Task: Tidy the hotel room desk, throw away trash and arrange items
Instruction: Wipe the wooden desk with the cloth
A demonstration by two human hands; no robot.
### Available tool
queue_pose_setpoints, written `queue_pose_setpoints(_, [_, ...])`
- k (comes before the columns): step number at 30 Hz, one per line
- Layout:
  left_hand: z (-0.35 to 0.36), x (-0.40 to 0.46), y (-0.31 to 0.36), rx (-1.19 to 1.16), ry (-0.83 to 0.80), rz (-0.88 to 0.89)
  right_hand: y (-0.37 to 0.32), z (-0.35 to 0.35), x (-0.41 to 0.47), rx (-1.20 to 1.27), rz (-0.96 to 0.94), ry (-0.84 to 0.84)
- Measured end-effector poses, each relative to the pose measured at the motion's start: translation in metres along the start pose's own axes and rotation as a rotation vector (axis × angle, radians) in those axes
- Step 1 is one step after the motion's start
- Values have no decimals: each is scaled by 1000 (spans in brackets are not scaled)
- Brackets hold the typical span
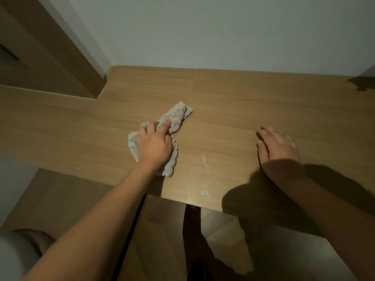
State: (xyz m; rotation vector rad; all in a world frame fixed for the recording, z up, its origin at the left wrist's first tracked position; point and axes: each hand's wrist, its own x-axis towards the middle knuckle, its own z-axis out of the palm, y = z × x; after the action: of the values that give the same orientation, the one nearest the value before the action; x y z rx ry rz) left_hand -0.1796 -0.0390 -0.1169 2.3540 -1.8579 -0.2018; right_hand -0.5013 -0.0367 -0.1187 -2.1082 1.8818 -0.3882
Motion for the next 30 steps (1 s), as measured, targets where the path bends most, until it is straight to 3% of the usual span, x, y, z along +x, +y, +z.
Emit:
queue_pose_setpoints(3, [9,-51,27,-20,-6,141,7,8,-5,-25,26,-46])
queue_pose_setpoints(7, [7,-84,39,-117,-57,364,11,19,0,-42,9,13])
queue_pose_setpoints(11, [-6,-56,-2,-261,72,88,13,22,2,-53,-20,41])
queue_pose_setpoints(13, [-3,-48,-21,-126,125,-34,13,22,1,-42,-26,56])
queue_pose_setpoints(15, [6,-51,-19,-34,137,-44,14,23,0,-30,-45,69])
queue_pose_setpoints(23, [41,-141,115,-157,68,44,30,-2,-8,269,69,161])
queue_pose_setpoints(27, [49,-174,201,-223,-66,194,91,-33,-12,84,149,131])
queue_pose_setpoints(30, [41,-170,221,-382,-149,232,129,-50,-20,1,251,144])
